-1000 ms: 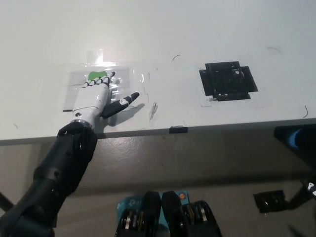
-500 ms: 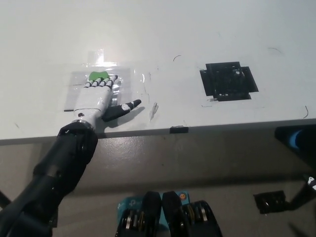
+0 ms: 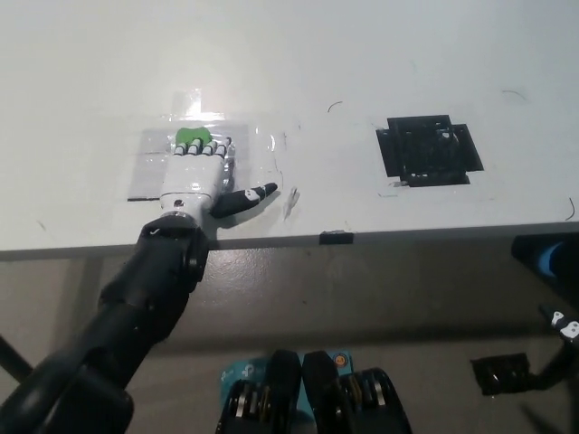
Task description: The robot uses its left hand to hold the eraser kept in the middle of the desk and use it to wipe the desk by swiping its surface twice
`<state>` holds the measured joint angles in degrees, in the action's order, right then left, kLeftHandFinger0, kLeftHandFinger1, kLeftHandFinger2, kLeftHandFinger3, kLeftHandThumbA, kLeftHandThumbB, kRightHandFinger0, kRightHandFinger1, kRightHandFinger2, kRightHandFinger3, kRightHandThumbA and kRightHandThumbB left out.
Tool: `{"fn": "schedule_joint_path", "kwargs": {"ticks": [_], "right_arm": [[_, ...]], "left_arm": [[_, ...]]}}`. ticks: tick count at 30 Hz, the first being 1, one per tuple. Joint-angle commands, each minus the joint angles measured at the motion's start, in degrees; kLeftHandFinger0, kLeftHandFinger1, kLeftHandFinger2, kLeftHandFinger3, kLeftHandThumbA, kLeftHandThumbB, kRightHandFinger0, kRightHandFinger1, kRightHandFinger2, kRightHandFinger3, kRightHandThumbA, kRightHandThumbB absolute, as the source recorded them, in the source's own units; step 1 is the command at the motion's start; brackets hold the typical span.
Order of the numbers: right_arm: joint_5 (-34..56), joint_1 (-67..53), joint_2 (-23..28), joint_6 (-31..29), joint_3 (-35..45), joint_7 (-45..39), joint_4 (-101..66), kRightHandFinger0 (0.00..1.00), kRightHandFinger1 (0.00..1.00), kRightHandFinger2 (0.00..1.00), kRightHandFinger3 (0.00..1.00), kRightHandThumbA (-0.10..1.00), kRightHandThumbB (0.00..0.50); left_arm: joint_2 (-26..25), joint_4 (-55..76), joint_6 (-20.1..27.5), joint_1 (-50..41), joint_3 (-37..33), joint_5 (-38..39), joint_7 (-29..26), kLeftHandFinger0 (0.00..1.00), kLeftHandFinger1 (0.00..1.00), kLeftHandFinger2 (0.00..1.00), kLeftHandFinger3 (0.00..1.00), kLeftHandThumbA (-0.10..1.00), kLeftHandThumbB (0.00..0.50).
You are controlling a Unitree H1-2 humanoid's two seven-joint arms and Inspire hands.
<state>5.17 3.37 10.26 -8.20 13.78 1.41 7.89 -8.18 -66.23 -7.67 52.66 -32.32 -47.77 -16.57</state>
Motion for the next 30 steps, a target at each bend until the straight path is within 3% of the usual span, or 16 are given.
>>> {"fn": "schedule_joint_path", "kwargs": {"ticks": [1, 4, 6, 15, 16, 17, 22, 24, 30], "right_arm": [[0.6, 0.9, -0.2, -1.5, 0.3, 0.7, -2.5, 1.0, 1.0, 1.0, 1.0, 1.0, 0.391], [0.6, 0.9, -0.6, -0.5, 0.2, 0.8, -3.0, 1.0, 1.0, 1.0, 1.0, 1.0, 0.397], [0.6, 0.8, -0.8, -0.4, -0.1, 0.5, -3.2, 1.0, 1.0, 1.0, 1.0, 1.0, 0.387], [0.1, 1.6, -0.7, -0.9, 0.1, 1.0, -2.9, 1.0, 1.0, 1.0, 1.0, 1.0, 0.386], [0.0, 1.9, -1.4, -0.4, 0.8, 2.4, -2.9, 1.0, 1.0, 1.0, 1.0, 1.0, 0.42], [0.0, 1.9, -1.4, -0.4, 0.8, 2.4, -3.0, 1.0, 1.0, 1.0, 1.0, 1.0, 0.42], [-1.6, 2.5, -3.4, 0.1, 3.0, 7.1, -3.3, 1.0, 1.0, 1.0, 1.0, 1.0, 0.372], [-2.8, 2.7, -3.9, 0.1, 3.6, 8.8, -3.4, 1.0, 1.0, 1.0, 1.0, 1.0, 0.357], [-3.7, 2.4, -4.3, -0.1, 3.4, 9.1, -3.6, 1.0, 1.0, 1.0, 1.0, 1.0, 0.314]], "left_arm": [[7.2, -5.2, 0.1, -5.6, -2.2, 2.1, 10.8, 1.0, 1.0, 1.0, 1.0, 1.0, 0.483], [9.1, -5.7, 0.0, -5.0, -1.8, 2.6, 10.9, 1.0, 1.0, 1.0, 1.0, 1.0, 0.499], [10.3, -5.5, 0.9, -5.1, -1.6, 2.9, 10.4, 1.0, 1.0, 1.0, 1.0, 1.0, 0.473], [15.7, -4.7, 2.3, -2.9, -1.3, 3.5, 11.0, 1.0, 1.0, 1.0, 1.0, 1.0, 0.5], [16.9, -4.1, 1.8, -2.1, -1.5, 3.4, 11.5, 1.0, 1.0, 1.0, 1.0, 1.0, 0.498], [16.9, -4.1, 1.8, -2.2, -1.4, 3.3, 11.5, 1.0, 1.0, 1.0, 1.0, 1.0, 0.498], [19.1, -4.0, 3.6, -1.9, -1.6, 3.3, 10.3, 1.0, 1.0, 1.0, 1.0, 1.0, 0.496], [20.3, -4.3, 3.5, -1.7, -2.2, 2.9, 10.7, 1.0, 1.0, 1.0, 1.0, 1.0, 0.463], [21.7, -5.4, 3.1, -1.4, -4.8, 1.5, 11.3, 1.0, 1.0, 1.0, 1.0, 1.0, 0.486]]}}
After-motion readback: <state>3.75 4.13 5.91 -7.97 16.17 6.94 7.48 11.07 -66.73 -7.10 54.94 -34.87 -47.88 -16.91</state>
